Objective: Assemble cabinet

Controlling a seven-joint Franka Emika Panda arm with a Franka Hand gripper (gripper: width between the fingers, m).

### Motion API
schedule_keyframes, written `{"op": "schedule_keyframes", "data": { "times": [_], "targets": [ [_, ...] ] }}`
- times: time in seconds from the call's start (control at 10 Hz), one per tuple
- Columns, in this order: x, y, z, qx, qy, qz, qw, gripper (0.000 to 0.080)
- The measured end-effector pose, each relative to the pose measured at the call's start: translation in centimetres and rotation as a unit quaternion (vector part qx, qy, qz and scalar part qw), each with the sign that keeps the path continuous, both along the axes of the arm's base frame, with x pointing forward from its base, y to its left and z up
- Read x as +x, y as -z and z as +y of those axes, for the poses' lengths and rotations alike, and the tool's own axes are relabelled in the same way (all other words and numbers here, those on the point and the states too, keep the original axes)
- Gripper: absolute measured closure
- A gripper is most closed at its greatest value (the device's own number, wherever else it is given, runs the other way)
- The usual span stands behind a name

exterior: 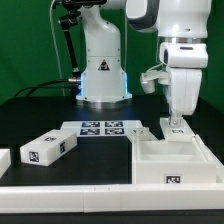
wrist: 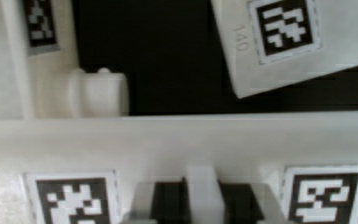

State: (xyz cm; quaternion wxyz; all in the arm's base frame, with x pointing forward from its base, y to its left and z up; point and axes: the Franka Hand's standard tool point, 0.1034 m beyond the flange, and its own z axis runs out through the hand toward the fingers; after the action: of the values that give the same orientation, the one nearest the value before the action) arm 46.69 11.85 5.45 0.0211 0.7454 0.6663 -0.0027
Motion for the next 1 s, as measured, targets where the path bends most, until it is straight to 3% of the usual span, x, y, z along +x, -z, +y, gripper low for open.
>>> {"op": "schedule_keyframes", "data": {
  "times": [0.5, 1.0],
  "targets": [
    [0.0, 0.1, 0.1, 0.005, 0.001, -0.005, 1.000, 0.0729],
    [4.1, -0.1, -0.7, 0.000, -0.002, -0.008, 1.000, 0.0729]
  ]
}}
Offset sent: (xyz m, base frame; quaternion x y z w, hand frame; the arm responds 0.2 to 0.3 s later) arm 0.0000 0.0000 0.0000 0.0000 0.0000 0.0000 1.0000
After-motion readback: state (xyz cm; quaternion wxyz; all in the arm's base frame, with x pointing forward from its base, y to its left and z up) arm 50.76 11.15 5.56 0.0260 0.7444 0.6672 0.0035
